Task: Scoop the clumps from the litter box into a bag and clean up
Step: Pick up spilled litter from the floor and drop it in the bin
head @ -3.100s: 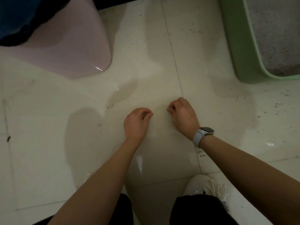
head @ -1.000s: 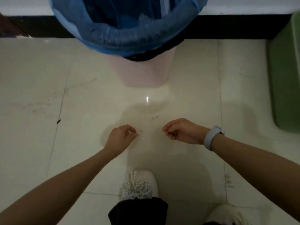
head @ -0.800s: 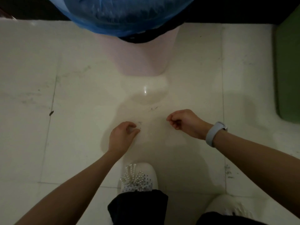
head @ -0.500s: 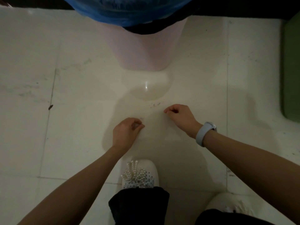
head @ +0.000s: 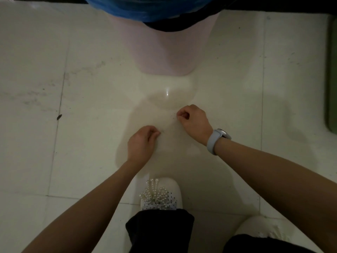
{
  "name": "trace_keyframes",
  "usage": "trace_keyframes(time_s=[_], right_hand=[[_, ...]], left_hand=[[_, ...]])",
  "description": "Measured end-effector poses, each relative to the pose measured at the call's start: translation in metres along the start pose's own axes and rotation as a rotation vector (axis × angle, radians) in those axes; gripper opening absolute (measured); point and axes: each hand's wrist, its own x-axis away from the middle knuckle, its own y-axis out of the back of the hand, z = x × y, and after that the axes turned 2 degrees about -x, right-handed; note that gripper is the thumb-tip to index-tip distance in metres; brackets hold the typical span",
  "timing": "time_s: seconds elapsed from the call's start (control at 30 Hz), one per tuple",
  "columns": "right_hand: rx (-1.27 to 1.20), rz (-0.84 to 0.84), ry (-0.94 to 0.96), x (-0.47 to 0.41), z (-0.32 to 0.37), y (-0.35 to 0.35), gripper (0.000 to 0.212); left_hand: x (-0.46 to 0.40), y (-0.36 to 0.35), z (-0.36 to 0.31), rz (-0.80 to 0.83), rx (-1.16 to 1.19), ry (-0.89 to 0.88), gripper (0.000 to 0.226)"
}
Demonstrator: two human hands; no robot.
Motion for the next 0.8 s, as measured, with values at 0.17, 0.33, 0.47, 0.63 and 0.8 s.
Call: trace_keyframes(time_s=[0.17, 0.33, 0.47, 0.63, 0.8], right_hand=[[0.034, 0.010, 0.020, -0.002, -0.006, -0.003, 0.015], [0.041, 0.000, 0.054, -0.004, -0.010, -0.004, 0.014], [0.059, -0.012, 0.064, -0.007, -0.011, -0.007, 0.014], [0.165, 0.023, 0.105, -0.015, -0.007, -0.011, 0.015], [0.302, 0.055, 0.055, -0.023, 0.002, -0.015, 0.020]], left_hand=[[0.006, 0.008, 0.011, -0.031, 0.053, 0.073, 0.011], [0.013, 0.001, 0.007, -0.009, 0.023, 0.041, 0.009], [0.009, 0.001, 0.001, -0.015, 0.069, 0.067, 0.010], [-0.001, 0.014, 0.004, -0.139, 0.209, 0.216, 0.012], [-0.004, 0.023, 0.019, -0.184, 0.197, 0.287, 0.019]])
